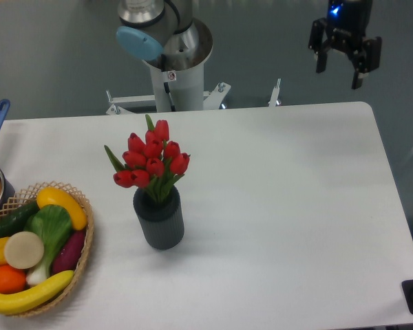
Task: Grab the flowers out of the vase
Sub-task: 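Move the open gripper toward the red tulip bouquet in the vase, then lower the gripper around the tulip stems just below the blooms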
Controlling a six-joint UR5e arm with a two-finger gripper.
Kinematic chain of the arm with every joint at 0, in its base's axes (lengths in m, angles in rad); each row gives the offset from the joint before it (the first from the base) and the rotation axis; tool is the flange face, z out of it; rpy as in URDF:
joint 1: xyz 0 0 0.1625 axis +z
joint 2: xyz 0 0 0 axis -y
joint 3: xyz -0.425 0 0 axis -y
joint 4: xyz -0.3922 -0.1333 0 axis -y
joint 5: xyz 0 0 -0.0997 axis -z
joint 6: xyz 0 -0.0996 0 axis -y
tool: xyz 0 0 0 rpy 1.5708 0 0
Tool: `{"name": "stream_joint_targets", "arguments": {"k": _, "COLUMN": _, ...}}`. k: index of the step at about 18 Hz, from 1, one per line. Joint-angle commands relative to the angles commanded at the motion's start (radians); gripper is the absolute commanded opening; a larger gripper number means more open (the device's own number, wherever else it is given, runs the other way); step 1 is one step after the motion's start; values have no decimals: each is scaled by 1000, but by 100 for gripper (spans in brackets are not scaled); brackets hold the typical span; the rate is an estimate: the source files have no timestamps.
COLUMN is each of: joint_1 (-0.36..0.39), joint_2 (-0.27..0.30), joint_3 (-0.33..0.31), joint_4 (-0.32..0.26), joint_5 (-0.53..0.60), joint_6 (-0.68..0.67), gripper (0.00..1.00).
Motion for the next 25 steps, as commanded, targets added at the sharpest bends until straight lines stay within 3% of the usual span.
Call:
{"name": "stream_joint_targets", "arguments": {"k": 4, "joint_1": -27, "joint_2": 2, "joint_3": -15, "joint_4": 0, "joint_5": -8, "joint_6": -90, "gripper": 100}}
{"name": "stream_joint_targets", "arguments": {"k": 7, "joint_1": -93, "joint_2": -12, "joint_3": -23, "joint_4": 5, "joint_5": -15, "joint_6": -219, "gripper": 100}}
{"name": "stream_joint_targets", "arguments": {"k": 11, "joint_1": -193, "joint_2": -46, "joint_3": -66, "joint_4": 113, "joint_5": -15, "joint_6": -340, "gripper": 100}}
{"name": "stream_joint_targets", "arguments": {"k": 13, "joint_1": -216, "joint_2": -72, "joint_3": -87, "joint_4": 196, "joint_5": -88, "joint_6": -364, "gripper": 100}}
{"name": "stream_joint_targets", "arguments": {"k": 15, "joint_1": -222, "joint_2": -84, "joint_3": -129, "joint_4": 218, "joint_5": -207, "joint_6": -365, "gripper": 100}}
{"name": "stream_joint_targets", "arguments": {"k": 25, "joint_1": -276, "joint_2": -133, "joint_3": -166, "joint_4": 229, "joint_5": -443, "joint_6": -310, "gripper": 100}}
